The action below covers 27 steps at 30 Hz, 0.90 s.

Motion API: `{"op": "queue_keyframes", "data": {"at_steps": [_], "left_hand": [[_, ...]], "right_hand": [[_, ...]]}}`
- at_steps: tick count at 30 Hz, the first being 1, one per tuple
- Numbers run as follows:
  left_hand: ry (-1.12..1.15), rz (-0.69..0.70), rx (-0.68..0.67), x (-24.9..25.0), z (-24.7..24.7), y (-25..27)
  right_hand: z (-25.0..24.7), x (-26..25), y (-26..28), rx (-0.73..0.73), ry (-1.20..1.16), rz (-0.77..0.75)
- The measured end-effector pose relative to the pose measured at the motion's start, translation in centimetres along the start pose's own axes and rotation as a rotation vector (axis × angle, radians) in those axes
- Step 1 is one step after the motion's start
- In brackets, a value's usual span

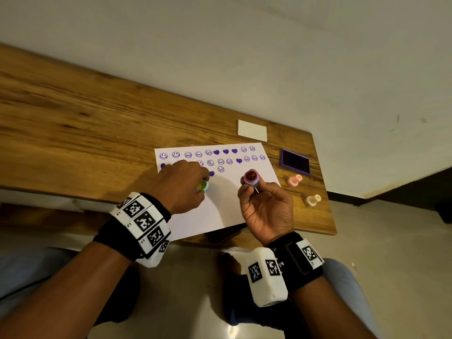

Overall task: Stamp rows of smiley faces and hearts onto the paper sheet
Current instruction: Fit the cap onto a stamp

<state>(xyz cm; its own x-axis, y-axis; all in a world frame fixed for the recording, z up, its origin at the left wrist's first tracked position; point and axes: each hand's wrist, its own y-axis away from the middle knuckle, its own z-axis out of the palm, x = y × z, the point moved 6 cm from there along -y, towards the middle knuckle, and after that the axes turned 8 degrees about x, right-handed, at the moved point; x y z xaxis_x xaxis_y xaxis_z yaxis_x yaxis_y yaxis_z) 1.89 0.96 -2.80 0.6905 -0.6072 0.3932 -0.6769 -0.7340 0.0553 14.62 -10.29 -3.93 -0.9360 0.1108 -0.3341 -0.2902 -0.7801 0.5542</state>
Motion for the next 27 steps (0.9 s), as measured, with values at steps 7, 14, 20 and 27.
{"op": "queue_keyframes", "data": {"at_steps": [7, 14, 20, 27], "left_hand": [[0.024, -0.001, -0.007, -0.2, 0.1, 0.0], [0.027, 0.014, 0.017, -0.5, -0.1, 0.0], [0.042, 0.016, 0.006, -0.4, 0.1, 0.0], [0.051, 0.034, 0.012, 0.0, 0.0, -0.2]], "right_hand": [[0.0, 0.3, 0.0, 0.021, 0.010, -0.005], [-0.4, -0.1, -0.1, 0.031, 0.065, -0.062], [1.0, -5.4, 0.6, 0.108, 0.487, -0.335], [3.6, -19.1, -2.2, 0.492, 1.626, -0.810]]}}
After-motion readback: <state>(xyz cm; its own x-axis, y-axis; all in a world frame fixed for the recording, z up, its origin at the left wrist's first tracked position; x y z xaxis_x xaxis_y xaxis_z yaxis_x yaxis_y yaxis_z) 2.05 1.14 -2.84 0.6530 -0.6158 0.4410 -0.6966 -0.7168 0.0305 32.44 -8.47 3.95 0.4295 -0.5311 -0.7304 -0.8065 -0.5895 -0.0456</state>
